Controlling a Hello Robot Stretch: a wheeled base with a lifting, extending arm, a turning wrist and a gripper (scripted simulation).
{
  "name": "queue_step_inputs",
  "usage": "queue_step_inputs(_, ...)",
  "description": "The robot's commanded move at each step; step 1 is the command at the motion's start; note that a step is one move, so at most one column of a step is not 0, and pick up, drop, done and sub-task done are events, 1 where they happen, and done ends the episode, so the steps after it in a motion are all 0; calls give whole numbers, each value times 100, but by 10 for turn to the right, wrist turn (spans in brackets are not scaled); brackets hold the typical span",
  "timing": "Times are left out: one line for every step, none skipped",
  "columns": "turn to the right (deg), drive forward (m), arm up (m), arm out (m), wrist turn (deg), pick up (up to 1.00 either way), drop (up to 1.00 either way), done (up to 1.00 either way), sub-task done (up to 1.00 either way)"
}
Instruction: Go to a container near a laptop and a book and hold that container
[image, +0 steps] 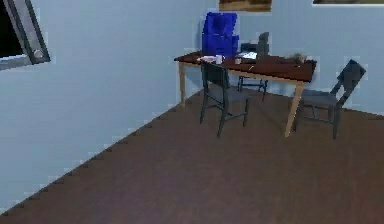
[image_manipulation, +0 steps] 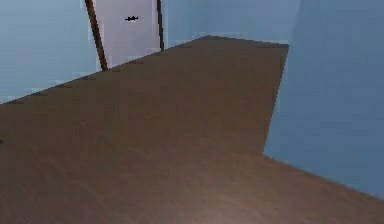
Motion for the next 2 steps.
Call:
queue_step_inputs(0,100,0,0,0,0,0,0,0)
queue_step_inputs(0,55,0,0,0,0,0,0,0)
